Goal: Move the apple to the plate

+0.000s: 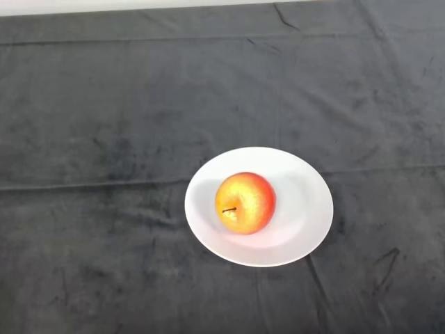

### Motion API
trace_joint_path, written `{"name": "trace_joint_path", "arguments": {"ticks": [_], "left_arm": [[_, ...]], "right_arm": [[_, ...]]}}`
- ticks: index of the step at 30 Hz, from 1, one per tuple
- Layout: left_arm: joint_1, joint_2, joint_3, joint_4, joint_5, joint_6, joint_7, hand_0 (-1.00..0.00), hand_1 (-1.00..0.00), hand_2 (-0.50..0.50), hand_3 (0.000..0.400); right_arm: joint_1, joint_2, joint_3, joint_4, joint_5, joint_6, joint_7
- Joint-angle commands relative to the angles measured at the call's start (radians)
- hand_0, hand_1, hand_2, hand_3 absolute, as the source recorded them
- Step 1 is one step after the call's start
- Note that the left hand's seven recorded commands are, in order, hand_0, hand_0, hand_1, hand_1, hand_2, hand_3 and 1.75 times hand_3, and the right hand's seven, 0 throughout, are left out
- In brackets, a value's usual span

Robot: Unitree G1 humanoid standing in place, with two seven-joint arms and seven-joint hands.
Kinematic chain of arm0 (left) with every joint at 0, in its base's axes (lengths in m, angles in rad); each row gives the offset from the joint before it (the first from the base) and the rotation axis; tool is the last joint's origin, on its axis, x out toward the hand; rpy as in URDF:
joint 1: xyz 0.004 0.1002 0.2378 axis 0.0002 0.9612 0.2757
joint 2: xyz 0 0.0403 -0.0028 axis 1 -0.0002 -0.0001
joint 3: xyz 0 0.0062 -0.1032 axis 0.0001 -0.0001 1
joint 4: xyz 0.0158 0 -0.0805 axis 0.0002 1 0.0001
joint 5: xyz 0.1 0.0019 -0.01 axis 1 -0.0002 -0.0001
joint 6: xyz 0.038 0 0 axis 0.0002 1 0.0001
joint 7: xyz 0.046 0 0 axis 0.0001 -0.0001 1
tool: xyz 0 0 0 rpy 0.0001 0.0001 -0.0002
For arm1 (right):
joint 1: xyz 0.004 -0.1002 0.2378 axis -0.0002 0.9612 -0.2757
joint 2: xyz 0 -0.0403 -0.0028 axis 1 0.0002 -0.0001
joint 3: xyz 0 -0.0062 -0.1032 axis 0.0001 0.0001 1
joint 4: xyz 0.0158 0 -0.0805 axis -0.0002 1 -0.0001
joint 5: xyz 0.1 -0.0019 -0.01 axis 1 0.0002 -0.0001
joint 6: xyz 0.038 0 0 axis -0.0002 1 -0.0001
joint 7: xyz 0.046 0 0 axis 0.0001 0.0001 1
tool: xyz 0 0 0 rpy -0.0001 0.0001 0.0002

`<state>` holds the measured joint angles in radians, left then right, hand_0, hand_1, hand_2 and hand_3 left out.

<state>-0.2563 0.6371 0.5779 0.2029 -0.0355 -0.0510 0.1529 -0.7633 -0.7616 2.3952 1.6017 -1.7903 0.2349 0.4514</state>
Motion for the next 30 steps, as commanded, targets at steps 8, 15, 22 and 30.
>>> {"name": "trace_joint_path", "arguments": {"ticks": [8,15,22,30], "left_arm": [[-0.007,0.064,0.043,0.02,-0.011,-0.02,-0.001,0.0,0.0,0.0,0.0],[-0.006,0.064,0.044,0.02,-0.015,-0.019,-0.005,0.0,0.0,0.0,0.0],[-0.005,0.064,0.045,0.018,-0.017,-0.018,-0.007,0.0,0.0,0.0,0.0],[-0.005,0.065,0.046,0.017,-0.02,-0.016,-0.01,0.0,0.0,0.0,0.0]], "right_arm": [[-0.048,-0.019,0.0112,-0.036,0.0037,-0.004,0.0148],[-0.048,-0.019,0.0112,-0.036,0.0037,-0.004,0.0147],[-0.048,-0.019,0.0112,-0.036,0.0037,-0.004,0.0147],[-0.048,-0.019,0.0112,-0.036,0.0037,-0.004,0.0147]]}}
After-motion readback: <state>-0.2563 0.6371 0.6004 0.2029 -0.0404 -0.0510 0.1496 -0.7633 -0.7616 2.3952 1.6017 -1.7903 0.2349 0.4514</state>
